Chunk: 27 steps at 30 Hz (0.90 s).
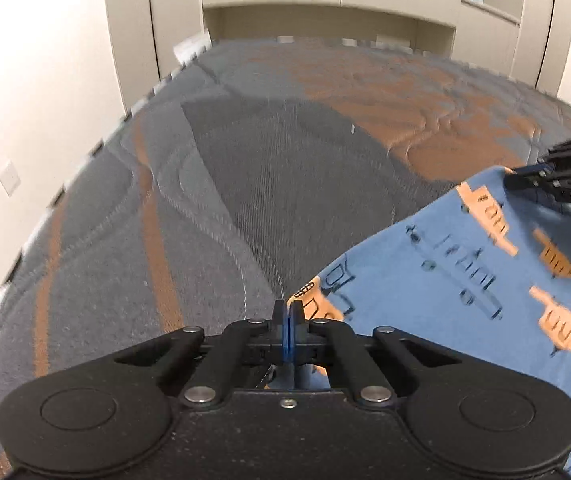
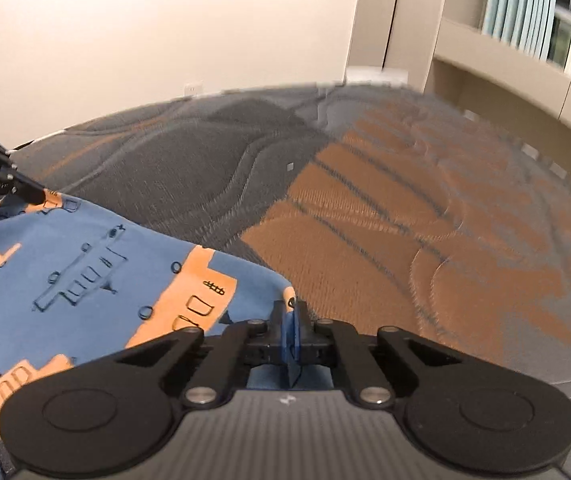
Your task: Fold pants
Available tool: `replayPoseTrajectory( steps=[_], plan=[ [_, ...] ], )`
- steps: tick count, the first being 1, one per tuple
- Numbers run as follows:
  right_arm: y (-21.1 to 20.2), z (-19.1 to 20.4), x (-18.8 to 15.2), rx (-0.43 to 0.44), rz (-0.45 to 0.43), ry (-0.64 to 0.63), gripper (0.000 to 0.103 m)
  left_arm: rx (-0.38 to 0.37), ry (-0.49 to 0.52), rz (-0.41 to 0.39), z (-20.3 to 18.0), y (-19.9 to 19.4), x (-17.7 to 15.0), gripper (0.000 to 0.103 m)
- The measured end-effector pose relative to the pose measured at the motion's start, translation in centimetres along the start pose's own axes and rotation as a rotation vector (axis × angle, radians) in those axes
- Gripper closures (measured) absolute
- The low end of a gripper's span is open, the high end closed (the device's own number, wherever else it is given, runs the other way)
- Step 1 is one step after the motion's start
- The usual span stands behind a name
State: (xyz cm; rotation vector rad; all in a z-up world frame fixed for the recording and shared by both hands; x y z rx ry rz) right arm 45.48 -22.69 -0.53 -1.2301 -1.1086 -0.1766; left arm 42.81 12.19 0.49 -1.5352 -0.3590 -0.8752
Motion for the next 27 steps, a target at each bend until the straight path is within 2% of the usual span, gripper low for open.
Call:
replayPoseTrajectory(
  steps=[4, 8, 11, 16, 21, 24, 27],
  plan=[
    [-5.3, 1.5, -0.7, -0.041, -0.121, -0.028, 0.1, 0.008, 0.013, -0.103, -0.8, -4.1, 0.4, 0.103],
    [-12.2, 3.8, -2.8, -0.083, -0.234, -0.068, 0.1, 0.011, 0.057, -0.179, -2.3, -9.0, 0.1, 0.103],
    [-17.4, 6.2, -5.3, -0.11, -0.303, -0.119, 0.1, 0.011, 0.106, -0.226, -4.4, -12.7, -1.1, 0.103],
    [-24.5, 10.6, -10.0, -0.133, -0.382, -0.159, 0.1, -0.032, 0.128, -0.281, -7.1, -17.8, -4.9, 0.103],
    [-29.0, 14.9, -15.6, -0.144, -0.398, -0.17, 0.1, -0.1, 0.153, -0.286, -9.7, -20.8, -10.6, 0.103],
    [-29.4, 16.9, -18.7, -0.161, -0.36, -0.173, 0.1, -0.137, 0.161, -0.268, -11.0, -20.9, -13.6, 0.103],
    [-28.8, 18.2, -21.2, -0.169, -0.312, -0.161, 0.1, -0.135, 0.165, -0.233, -12.0, -20.1, -16.3, 0.103]
  ],
)
Point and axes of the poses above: each gripper's, at about its wrist camera, not at the fingertips, and y roughly the way its jaws point, z to its left, x to its top, the point moved 3 cm from there along y, roughly the way its jaws point, and after that the axes turned 5 degrees about y, right-handed, at the moved point
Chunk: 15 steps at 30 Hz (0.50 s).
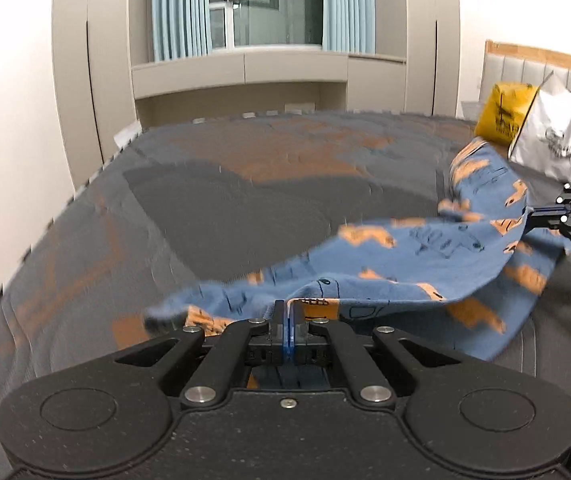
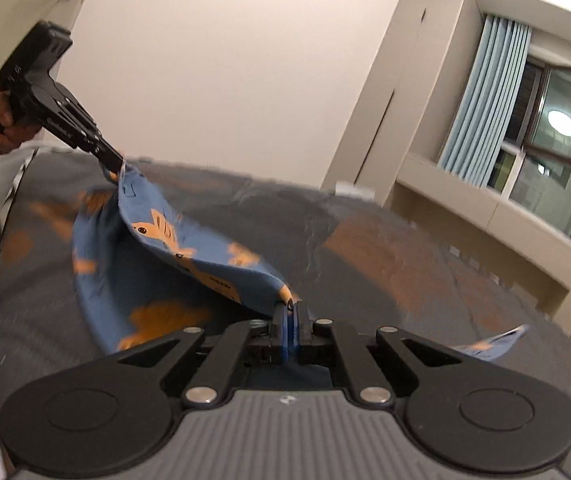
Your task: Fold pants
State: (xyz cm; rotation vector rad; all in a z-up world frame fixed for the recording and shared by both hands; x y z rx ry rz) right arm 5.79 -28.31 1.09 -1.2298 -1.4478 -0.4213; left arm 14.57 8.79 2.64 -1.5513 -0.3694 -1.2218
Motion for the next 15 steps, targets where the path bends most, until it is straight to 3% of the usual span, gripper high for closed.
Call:
replayPoseTrajectory(
  steps=[4, 10, 15],
  plan=[
    [-0.3, 1.7, -1.9, -0.029, 0.03, -0.027, 0.1, 0.001, -0.029, 0.021, -0.2, 0.3, -2.1, 0.103],
    [-1.2, 2.5, -2.2, -0.04, 0.031, -0.048, 0.1, -0.003, -0.064, 0.004, 0.3, -1.2, -2.5, 0.103],
    [-0.1, 3.2, -4.2, -0.012, 0.097, -0.023, 0.1, -0.013, -0.068, 0.068, 0.0, 0.1, -4.7, 0.103]
  ],
)
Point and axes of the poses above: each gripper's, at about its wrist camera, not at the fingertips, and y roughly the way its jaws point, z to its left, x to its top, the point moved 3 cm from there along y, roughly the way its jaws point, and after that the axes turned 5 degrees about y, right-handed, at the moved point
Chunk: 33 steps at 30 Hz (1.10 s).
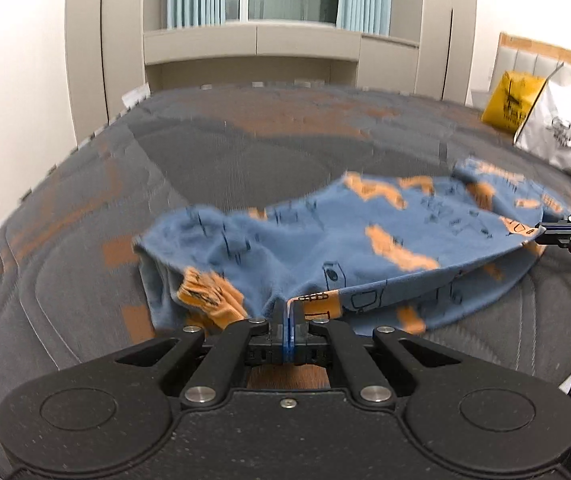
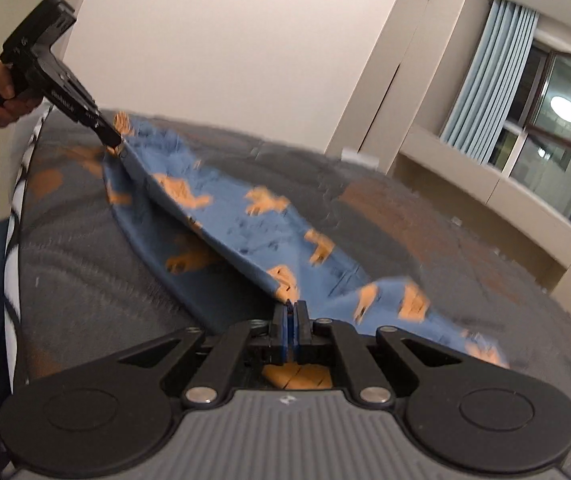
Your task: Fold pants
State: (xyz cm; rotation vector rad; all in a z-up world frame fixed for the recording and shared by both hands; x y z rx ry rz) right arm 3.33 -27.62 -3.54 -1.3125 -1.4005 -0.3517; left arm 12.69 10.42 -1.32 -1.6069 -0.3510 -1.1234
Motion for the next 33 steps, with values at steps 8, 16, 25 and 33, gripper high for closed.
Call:
replayPoseTrajectory(
  steps=[8, 16, 25, 33],
  plan=[
    [-0.1, 0.2, -0.5, -0.014, 0.033, -0.005, 0.032, 0.018, -0.11, -0.054, -1.4, -0.8, 0.6, 0.025],
    [-5.4, -6.4, -2.7, -0.155, -0.038, 0.363, 0.0, -0.068, -0.042, -0.199, -10.7, 0.6, 5.5, 0.001],
    [-6.6, -19.5, -9.1, -0.324, 0.103, 0.806, 0.02, -0.242, 0.193, -0.207, -24.0, 7.4, 9.1, 0.006],
    [-0.4, -26.8, -11.0, -0.149, 0.22, 0.852, 0.082, -0.234, 0.288, -0.161, -28.0, 10.2, 9.0, 0.028]
  ],
)
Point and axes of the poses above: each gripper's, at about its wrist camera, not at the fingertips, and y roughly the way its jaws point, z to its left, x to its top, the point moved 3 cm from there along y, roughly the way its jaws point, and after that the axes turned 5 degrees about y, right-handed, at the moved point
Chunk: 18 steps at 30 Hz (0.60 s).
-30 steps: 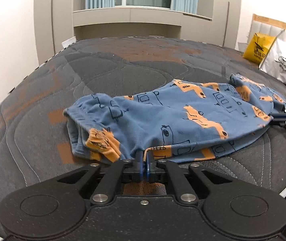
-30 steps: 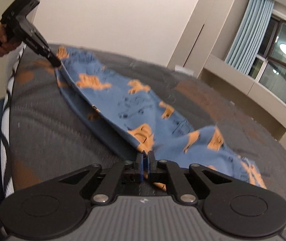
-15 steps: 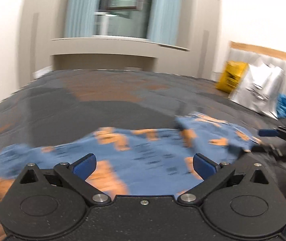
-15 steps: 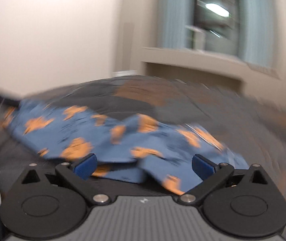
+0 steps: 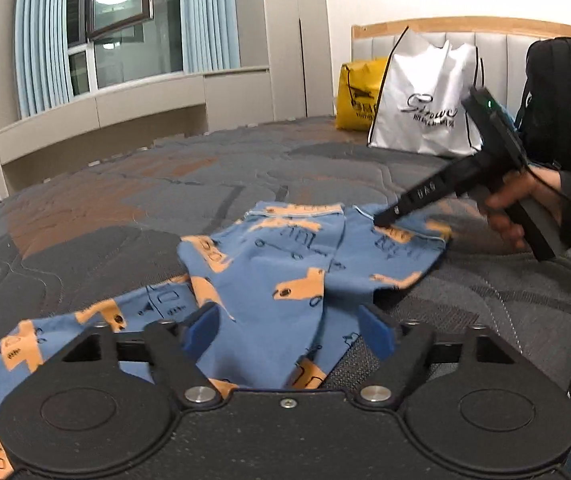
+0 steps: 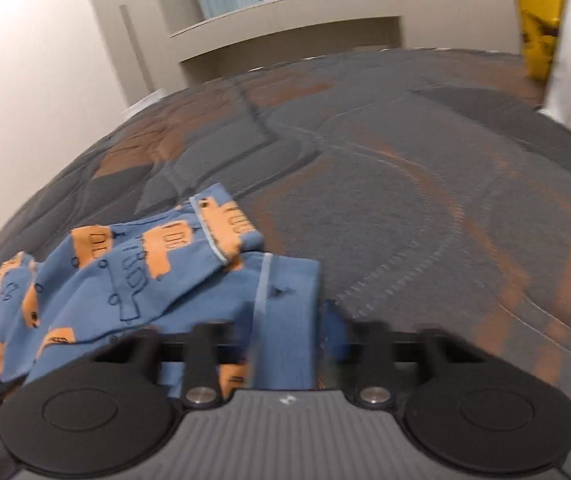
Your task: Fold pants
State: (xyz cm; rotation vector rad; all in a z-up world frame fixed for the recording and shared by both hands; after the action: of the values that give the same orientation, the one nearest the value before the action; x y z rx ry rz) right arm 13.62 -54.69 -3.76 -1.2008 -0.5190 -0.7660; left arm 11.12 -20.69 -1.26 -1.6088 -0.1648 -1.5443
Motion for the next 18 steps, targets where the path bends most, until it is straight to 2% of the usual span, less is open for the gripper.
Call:
replayPoseTrajectory(
  steps=[1, 5, 6, 8, 9, 11, 12, 13, 15, 16, 17, 18],
  plan=[
    [-0.1, 0.2, 0.3, -0.002, -0.008, -0.022, 0.094, 0.001, -0.012, 0.009, 0.1, 0.2, -0.1, 0.03],
    [-1.8, 0.5, 1.6, -0.066, -0.082, -0.11, 0.095, 0.0, -0.062, 0.022, 1.1, 0.5, -0.5, 0.03],
    [-1.8, 0.3, 1.8, -0.067, -0.076, -0.104, 0.096, -0.003, -0.071, 0.021, 1.2, 0.5, -0.5, 0.03],
    [-0.6, 0.2, 1.5, -0.126, -0.04, -0.13, 0.095, -0.008, -0.079, 0.02, 1.3, 0.5, -0.7, 0.03],
    [-0.1, 0.1, 1.2, -0.144, -0.023, -0.149, 0.09, -0.008, -0.078, 0.021, 1.5, 0.4, -0.8, 0.03],
    [0.0, -0.1, 1.1, -0.159, -0.025, -0.148, 0.068, -0.004, -0.072, 0.025, 1.7, 0.2, -1.0, 0.03],
    [-0.5, -0.1, 1.4, -0.169, -0.056, -0.134, 0.049, -0.001, -0.068, 0.028, 1.8, 0.0, -1.0, 0.03],
    [-1.1, -0.1, 1.7, -0.163, -0.089, -0.121, 0.034, 0.003, -0.062, 0.031, 1.9, -0.1, -1.1, 0.03],
    [-1.9, 0.4, 2.8, -0.114, -0.138, -0.085, 0.028, 0.019, -0.049, 0.042, 1.9, -0.2, -1.1, 0.03],
    [-1.9, 0.7, 3.2, -0.083, -0.14, -0.062, 0.03, 0.028, -0.043, 0.051, 1.9, -0.2, -1.1, 0.031],
    [-1.7, 1.1, 3.5, -0.046, -0.129, -0.038, 0.034, 0.031, -0.039, 0.055, 1.8, -0.4, -1.1, 0.032],
    [-1.1, 1.6, 3.8, 0.014, -0.101, -0.014, 0.048, 0.032, -0.035, 0.055, 1.8, -0.6, -1.3, 0.033]
  ],
)
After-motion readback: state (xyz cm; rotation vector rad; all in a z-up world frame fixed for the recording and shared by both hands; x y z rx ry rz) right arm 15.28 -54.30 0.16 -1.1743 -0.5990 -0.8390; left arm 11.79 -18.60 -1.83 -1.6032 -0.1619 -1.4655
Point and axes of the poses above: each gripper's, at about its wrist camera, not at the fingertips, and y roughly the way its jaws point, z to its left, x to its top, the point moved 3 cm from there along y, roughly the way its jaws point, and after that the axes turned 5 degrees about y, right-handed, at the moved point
